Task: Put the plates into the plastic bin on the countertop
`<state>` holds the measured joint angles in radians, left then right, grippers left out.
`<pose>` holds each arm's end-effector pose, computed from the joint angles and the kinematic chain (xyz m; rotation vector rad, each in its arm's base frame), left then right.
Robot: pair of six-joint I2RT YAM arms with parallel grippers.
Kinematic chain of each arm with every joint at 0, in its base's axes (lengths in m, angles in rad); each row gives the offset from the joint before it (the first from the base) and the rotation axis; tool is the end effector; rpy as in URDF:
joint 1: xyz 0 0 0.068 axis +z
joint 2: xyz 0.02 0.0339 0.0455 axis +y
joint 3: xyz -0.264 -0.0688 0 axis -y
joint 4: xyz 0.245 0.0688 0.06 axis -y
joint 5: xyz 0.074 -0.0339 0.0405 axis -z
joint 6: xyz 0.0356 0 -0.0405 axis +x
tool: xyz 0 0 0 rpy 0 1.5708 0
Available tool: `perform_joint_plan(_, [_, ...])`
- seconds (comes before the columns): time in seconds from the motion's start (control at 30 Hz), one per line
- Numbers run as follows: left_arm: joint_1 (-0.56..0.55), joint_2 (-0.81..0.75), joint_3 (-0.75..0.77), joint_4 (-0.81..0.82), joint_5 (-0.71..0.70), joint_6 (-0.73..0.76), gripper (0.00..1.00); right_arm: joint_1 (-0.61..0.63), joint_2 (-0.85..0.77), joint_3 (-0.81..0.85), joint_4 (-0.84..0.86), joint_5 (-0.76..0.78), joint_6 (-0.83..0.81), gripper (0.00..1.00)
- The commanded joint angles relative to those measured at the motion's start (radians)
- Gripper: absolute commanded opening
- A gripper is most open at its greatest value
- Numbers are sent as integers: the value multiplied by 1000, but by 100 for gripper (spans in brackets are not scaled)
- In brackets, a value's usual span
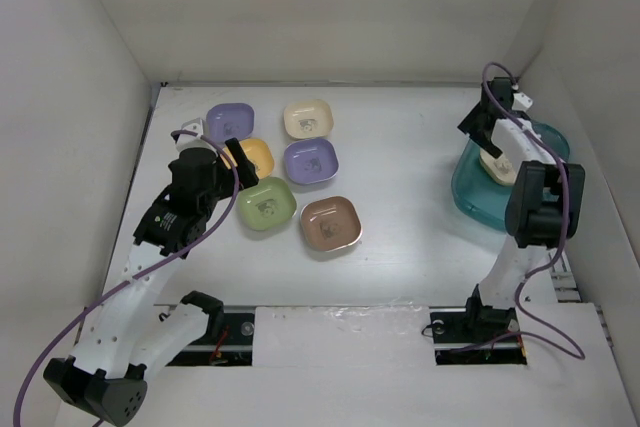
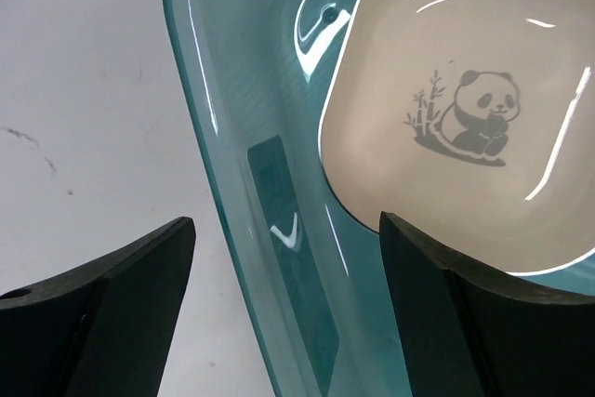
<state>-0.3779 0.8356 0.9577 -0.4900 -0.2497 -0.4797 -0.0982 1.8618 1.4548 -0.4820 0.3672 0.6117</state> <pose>0.1706 -0.0582 0.3597 -0.2647 1.9228 -0.3311 0.4088 -0.0531 0.2413 0.9770 2.1834 -0.2137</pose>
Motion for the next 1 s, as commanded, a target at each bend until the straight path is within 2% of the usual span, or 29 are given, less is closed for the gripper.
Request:
perform_joint_plan(0.0, [2, -13, -7, 33, 4, 10, 100, 20, 43, -14, 52, -13, -35, 86])
perform_joint_plan(0.13, [2, -13, -7, 33, 4, 10, 100, 55, 76, -25, 68, -59, -69, 86])
perform_joint_plan(0.33, [2, -13, -7, 33, 4, 10, 100, 175, 85, -43, 77, -85, -142, 85])
perform_joint_plan(0.63, [2, -23, -7, 33, -5, 10, 100, 330, 43, -67, 77, -97, -234, 83])
perform_joint_plan(0.87, [2, -23, -7, 33, -5, 10, 100, 376, -32, -123, 65, -148, -326, 83])
perform_joint_plan(0.97, [2, -23, -7, 33, -5, 10, 100, 397, -90, -180, 56, -160, -346, 76])
